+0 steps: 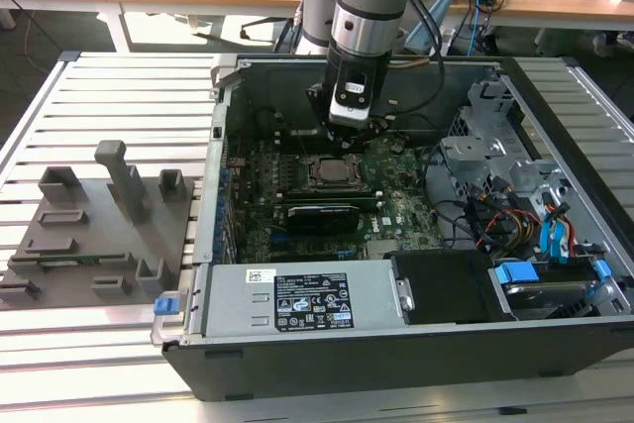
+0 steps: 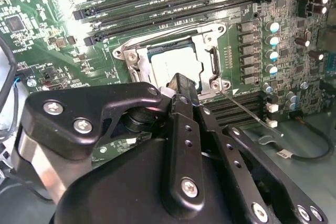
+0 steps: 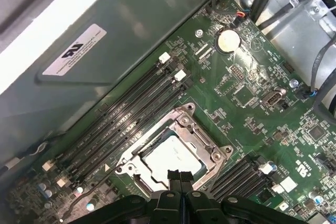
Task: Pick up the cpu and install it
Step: 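Install the first cpu locking lever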
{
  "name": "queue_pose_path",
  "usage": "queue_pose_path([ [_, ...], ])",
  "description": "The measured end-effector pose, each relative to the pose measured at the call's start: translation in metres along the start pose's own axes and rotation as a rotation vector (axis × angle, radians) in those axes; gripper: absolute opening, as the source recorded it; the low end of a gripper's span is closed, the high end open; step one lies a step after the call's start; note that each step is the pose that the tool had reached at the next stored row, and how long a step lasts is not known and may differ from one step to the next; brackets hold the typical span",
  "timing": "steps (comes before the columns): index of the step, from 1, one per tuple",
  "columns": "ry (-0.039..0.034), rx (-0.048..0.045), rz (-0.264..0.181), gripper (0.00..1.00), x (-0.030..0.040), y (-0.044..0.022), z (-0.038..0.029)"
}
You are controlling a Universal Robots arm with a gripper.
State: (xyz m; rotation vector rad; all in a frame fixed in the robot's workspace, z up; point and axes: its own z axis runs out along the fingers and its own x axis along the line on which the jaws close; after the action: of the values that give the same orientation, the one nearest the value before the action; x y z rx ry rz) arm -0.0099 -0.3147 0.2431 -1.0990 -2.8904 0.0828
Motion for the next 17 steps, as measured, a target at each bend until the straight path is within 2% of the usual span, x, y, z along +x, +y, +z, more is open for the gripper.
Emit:
queue_pose_path([
  [17,-0.0104,0.0041,-0.155,0.11,0.0,0.0,0.0],
])
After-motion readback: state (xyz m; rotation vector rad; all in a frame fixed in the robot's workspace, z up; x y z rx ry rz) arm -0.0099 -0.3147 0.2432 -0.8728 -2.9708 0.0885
